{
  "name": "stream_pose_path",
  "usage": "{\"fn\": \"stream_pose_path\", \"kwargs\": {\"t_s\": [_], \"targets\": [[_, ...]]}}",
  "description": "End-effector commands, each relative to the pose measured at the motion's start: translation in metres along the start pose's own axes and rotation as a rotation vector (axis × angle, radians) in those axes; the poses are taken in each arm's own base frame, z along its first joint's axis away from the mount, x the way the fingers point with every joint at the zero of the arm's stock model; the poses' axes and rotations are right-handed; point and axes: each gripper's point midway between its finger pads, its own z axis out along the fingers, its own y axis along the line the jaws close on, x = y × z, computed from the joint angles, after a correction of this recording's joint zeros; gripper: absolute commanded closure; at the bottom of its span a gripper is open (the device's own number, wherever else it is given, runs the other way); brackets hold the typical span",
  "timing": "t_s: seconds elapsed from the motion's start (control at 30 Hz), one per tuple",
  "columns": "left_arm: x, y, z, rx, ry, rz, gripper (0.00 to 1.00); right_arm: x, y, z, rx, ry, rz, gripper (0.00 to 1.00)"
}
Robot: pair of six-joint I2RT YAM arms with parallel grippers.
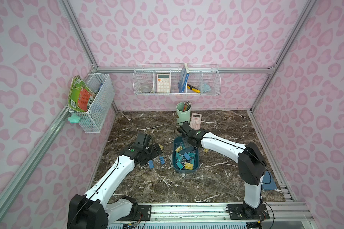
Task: Take out the binder clips from the storage box
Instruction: Pick up the binder clip from the storage box, then place the binder clip at the center of the board.
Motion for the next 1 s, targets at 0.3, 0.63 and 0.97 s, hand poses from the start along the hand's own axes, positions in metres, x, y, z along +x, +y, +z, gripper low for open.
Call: {"fn": "stream_pose_path", "kwargs": {"t_s": [0.3,0.63,0.97], "targets": [[-0.02,-0.04,0.004,0.095,0.004,0.047,0.01,0.064,-0.093,-0.038,0.174,0.041,0.11,1.0],[-0.017,-0.07,0.011,0.147,0.057,0.093,0.01,0.143,-0.139,-0.017,0.257,0.136,0.183,1.0],[-0.003,-0.088,0.012,0.186,0.108,0.134,0.01,0.176,-0.145,0.003,0.318,0.163,0.187,0.81]]}}
